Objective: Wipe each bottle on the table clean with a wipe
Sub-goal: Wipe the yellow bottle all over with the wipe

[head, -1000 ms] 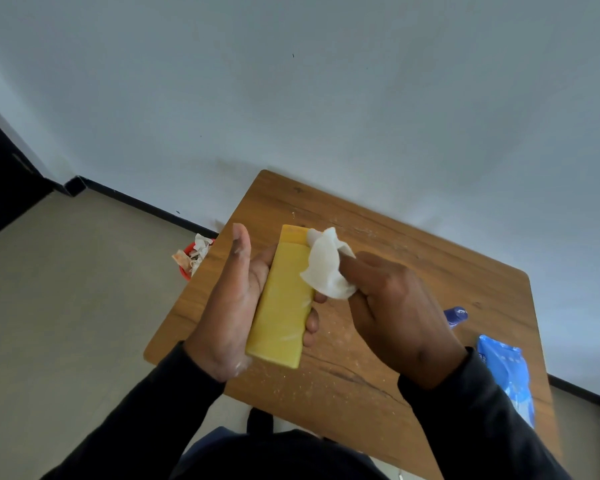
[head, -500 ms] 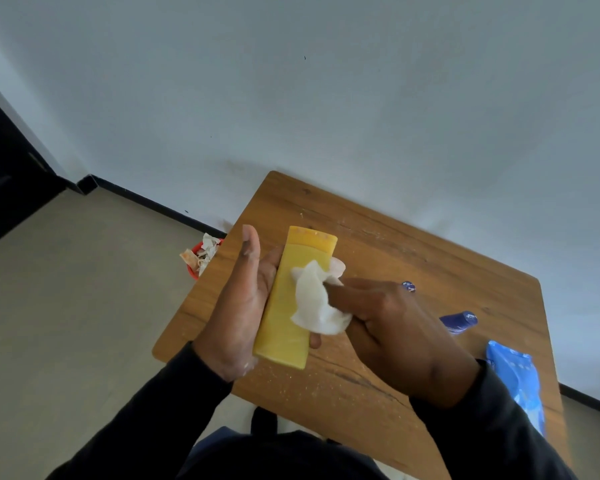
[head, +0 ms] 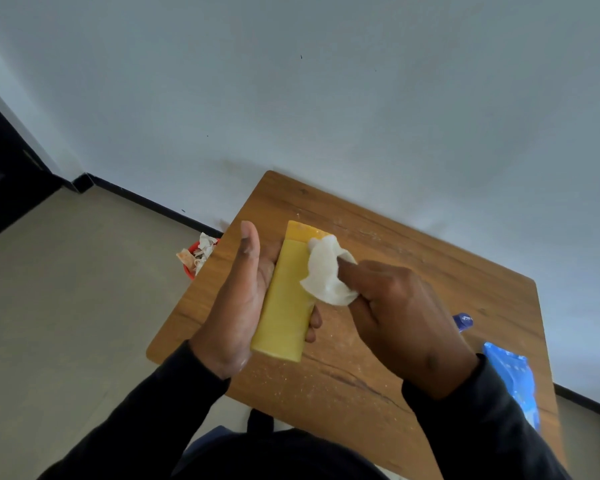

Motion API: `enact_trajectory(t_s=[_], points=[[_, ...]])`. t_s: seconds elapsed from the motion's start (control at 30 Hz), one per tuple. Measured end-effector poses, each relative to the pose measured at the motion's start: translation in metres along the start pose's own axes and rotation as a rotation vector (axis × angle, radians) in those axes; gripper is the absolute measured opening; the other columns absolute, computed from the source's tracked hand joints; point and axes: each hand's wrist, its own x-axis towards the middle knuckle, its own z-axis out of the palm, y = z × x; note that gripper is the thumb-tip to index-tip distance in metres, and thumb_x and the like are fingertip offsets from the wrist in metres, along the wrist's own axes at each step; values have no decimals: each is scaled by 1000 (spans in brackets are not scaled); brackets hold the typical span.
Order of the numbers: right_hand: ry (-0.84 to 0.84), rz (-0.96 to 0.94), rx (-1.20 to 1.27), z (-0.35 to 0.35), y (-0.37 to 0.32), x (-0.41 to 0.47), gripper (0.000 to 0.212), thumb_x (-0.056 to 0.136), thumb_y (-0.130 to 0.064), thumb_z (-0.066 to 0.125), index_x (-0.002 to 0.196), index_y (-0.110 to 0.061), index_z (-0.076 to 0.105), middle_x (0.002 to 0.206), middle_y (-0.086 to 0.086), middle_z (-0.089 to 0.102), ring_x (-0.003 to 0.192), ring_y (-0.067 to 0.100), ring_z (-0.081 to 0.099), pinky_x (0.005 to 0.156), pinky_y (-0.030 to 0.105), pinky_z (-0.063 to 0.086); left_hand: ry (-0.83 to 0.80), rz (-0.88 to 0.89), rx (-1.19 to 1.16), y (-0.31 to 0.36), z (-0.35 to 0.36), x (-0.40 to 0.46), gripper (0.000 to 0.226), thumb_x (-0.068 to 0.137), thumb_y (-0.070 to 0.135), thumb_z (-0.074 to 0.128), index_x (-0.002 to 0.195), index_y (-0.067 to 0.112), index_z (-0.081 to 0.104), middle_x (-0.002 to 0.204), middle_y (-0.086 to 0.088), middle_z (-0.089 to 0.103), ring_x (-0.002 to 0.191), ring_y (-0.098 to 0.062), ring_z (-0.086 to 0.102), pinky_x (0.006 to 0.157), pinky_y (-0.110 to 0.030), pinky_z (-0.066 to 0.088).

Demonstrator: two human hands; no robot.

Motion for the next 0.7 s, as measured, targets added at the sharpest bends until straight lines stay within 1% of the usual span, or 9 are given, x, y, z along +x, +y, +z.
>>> enact_trajectory(t_s=[0.1,0.13,0.23,0.3,0.37,0.47,0.53,0.6,0.7], points=[[-193,-87,18,0,-9,-3,27,90,-28,33,112,-35,48,82,-3,65,64,20,62,53,41,51,54,-7,32,-4,1,3,86,84,81,15,131,27,63,116,-17,70,100,-36,69,84,-48,56],[-209,-106,-1,3,-12,-1,28,89,-30,32,112,-36,46,84,-2,66,65,23,63,54,41,52,57,-14,34,-5,2,4,86,85,81,15,129,26,64,116,-17,71,101,-36,68,86,-49,56],[-42,-45,-62,4,-3,14,29,90,-31,29,111,-32,49,77,-2,60,58,24,57,50,41,50,29,-30,23,-5,5,6,85,84,81,18,125,24,65,102,-18,70,78,-35,66,69,-42,57],[25,-7,-54,-1,7,16,30,91,-28,29,107,-28,54,73,-3,56,55,23,53,48,41,48,16,-44,33,-5,7,6,85,82,82,17,130,29,62,103,-19,69,73,-33,65,66,-39,56],[-49,-35,-23,-2,5,8,30,90,-28,30,108,-28,54,77,-3,61,59,23,57,50,41,49,38,-58,69,-8,7,6,87,84,84,14,132,28,61,106,-19,71,78,-35,68,71,-44,57],[-175,-82,-16,3,-12,0,27,87,-32,30,108,-35,46,82,-3,65,65,25,62,53,40,51,106,-89,95,-9,8,8,87,83,83,13,125,28,67,113,-16,73,100,-38,70,90,-59,56],[-97,-23,-42,5,-8,7,30,88,-34,26,113,-35,44,80,-2,63,61,25,59,52,40,51,102,-72,111,-9,10,9,85,85,83,12,120,30,69,104,-16,74,86,-37,70,78,-51,59],[-12,16,-55,4,-1,12,33,89,-33,25,116,-31,44,78,-1,62,59,25,58,51,42,51,86,-58,124,-7,12,8,83,83,80,13,126,31,64,100,-17,73,77,-36,68,70,-45,59],[-125,-46,-3,3,-7,6,28,88,-33,27,111,-36,42,80,-4,64,66,25,62,56,43,52,114,-91,146,-7,14,5,90,83,84,13,120,21,66,105,-21,73,91,-48,69,78,-55,59]])
